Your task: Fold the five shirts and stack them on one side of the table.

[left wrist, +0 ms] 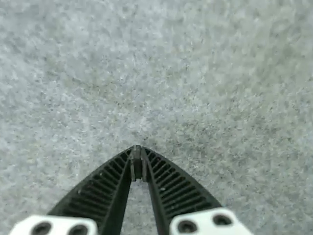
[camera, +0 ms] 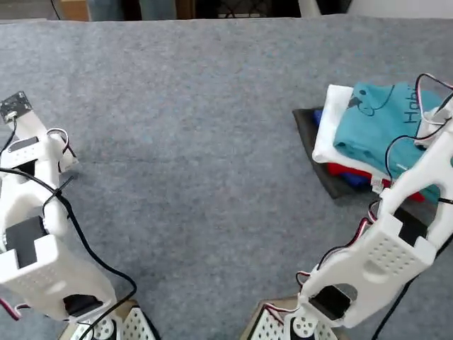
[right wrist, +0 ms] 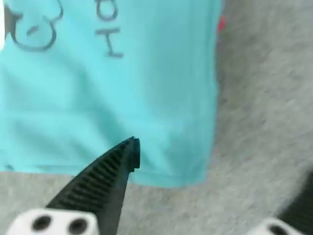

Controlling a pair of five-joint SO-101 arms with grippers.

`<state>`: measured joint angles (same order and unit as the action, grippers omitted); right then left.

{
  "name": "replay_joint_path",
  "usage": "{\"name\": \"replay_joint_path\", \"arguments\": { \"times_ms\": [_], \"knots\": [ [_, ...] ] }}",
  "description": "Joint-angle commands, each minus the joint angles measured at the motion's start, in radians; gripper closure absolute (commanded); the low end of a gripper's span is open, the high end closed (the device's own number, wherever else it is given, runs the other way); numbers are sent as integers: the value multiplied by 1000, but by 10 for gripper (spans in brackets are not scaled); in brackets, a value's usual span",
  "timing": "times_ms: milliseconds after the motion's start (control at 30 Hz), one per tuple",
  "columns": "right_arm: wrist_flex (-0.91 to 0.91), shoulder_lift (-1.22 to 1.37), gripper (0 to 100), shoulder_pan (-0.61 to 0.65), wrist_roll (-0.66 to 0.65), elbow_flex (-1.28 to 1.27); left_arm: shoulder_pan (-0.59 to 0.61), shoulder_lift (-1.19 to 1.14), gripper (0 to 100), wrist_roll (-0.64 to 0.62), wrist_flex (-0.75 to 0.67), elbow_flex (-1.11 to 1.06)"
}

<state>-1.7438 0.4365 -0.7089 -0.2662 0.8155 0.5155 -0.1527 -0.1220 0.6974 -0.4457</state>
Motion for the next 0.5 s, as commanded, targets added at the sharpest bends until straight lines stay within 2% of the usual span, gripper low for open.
{"name": "replay_joint_path", "arguments": {
  "times_ms": [0,67,167,233,267,367,467],
  "knots": [
    [18,-68,536,-20,9,131,-15,5,971,41,-5,4],
    [14,-68,633,-14,20,176,-15,6,971,58,2,1],
    [46,-67,848,9,71,222,-15,9,971,126,80,19],
    [112,-50,970,48,41,211,-15,9,971,196,150,47],
    [153,-33,988,64,32,197,-15,2,971,222,173,59],
    [311,64,949,74,31,122,-12,0,971,247,187,50],
    [485,200,949,21,31,56,-7,9,971,249,187,18]
  ]
}}
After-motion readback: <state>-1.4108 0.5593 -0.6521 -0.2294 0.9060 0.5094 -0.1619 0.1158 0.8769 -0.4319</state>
